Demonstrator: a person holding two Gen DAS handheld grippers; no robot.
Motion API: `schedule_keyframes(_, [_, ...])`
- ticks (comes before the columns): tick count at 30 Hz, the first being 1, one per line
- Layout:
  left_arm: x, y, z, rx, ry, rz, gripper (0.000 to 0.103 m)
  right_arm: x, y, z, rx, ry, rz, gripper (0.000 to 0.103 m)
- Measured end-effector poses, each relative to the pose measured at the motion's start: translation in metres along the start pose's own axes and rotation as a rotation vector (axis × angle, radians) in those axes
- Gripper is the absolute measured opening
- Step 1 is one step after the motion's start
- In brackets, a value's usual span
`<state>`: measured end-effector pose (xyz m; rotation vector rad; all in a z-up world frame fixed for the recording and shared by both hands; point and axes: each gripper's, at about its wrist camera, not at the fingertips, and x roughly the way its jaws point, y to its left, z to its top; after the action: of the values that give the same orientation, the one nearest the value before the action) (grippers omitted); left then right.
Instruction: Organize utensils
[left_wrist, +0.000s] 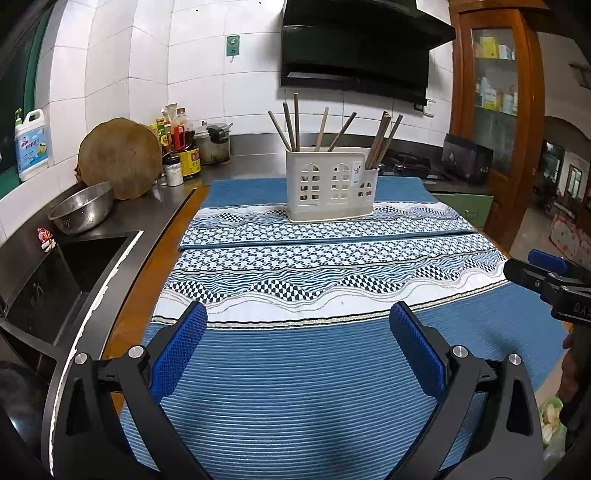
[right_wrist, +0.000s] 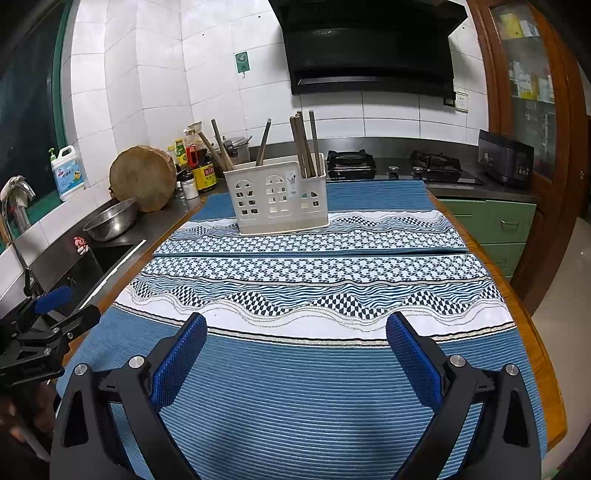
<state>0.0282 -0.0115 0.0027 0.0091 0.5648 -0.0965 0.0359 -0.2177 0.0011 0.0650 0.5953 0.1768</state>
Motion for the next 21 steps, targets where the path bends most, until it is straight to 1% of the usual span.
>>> schedule_keyframes(21, [-0.0020, 0.0046, -0.0011, -0.013, -0.007, -0.006, 0.098, -0.0008, -0.0031, -0.0007, 0.001, 0.000, -0.004, 0.094])
